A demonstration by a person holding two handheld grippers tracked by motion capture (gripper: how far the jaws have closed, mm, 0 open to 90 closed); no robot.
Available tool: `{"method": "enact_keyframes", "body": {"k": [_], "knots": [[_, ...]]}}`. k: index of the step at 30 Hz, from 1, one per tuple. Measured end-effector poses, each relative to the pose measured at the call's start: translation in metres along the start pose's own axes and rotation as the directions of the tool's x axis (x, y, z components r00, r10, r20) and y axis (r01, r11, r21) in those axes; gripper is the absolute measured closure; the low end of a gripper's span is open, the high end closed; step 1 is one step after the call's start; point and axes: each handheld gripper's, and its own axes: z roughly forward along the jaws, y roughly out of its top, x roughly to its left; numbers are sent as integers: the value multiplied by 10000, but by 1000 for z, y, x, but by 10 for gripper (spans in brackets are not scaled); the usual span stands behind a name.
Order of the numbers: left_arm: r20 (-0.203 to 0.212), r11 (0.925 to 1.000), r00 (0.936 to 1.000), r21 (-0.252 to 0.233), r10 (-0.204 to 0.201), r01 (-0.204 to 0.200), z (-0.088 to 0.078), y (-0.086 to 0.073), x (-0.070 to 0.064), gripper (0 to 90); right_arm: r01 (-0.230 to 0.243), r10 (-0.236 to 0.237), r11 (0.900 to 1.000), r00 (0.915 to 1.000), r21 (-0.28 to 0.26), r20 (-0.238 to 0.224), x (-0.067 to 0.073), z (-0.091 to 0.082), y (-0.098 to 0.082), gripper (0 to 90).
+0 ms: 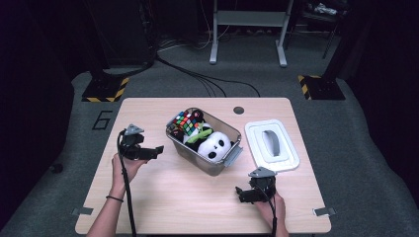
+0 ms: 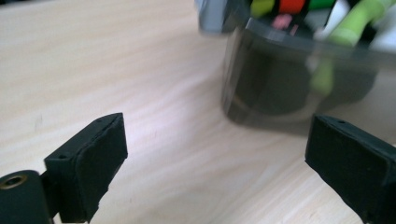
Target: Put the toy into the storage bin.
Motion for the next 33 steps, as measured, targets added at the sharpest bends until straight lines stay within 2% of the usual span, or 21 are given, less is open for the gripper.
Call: {"method": "enact_keyframes", "body": {"k": [5, 7, 10, 13, 14, 15, 16, 17, 19, 21, 22, 26, 33], "knots": [[-152, 9975, 9989, 556, -434, 442, 12, -31, 11, 2, -57, 57, 10000, 10000, -4, -49, 0, 0, 0, 20], [-252, 9962, 9977, 588, -630, 644, 19, -42, 15, 0, 85, -85, 10000, 10000, 20, -51, -1, -1, 0, 21], [-329, 9913, 9947, 849, -979, 1004, 31, -61, 21, 0, 70, -70, 10000, 9999, 19, -76, -1, -1, -1, 21], [-599, 9909, 9940, 938, -916, 970, 40, -74, 21, 0, 65, -65, 10000, 9999, 29, -104, -1, -1, 0, 22], [-916, 9943, 9933, 741, -703, 772, 41, -77, 20, 0, 136, -136, 9999, 9998, 34, -112, -2, -1, 0, 24], [-1133, 9954, 9916, 647, -625, 701, 41, -79, 18, 0, 156, -156, 9999, 9998, 40, -101, -2, -1, 0, 25], [-1191, 9960, 9904, 462, -701, 761, 42, -80, 17, 0, -82, 83, 9999, 9999, 66, -109, -1, -1, 1, 25], [-1265, 9970, 9901, 407, -609, 665, 42, -81, 17, 0, 92, -90, 9999, 9998, 115, -185, -3, -1, 1, 27], [-1444, 9980, 9885, 372, -447, 506, 43, -82, 15, 0, -6, 10, 9999, 9994, 108, -338, -7, -2, 2, 20], [-1528, 9982, 9881, 546, -178, 264, 44, -82, 14, 0, -360, 363, 9993, 9981, 62, -501, -9, -4, 3, 18], [-1527, 9981, 9883, 604, -33, 126, 45, -82, 13, 0, -407, 404, 9992, 9973, -25, -619, -12, -4, 3, 15], [-1411, 9979, 9900, 646, 80, 12, 44, -82, 13, 0, -643, 633, 9978, 9965, -183, -539, -20, -8, 6, 7], [-1359, 9980, 9907, 634, 108, -22, 45, -82, 12, 0, -765, 753, 9964, 9966, -365, -330, -34, -15, 14, 4]]}}
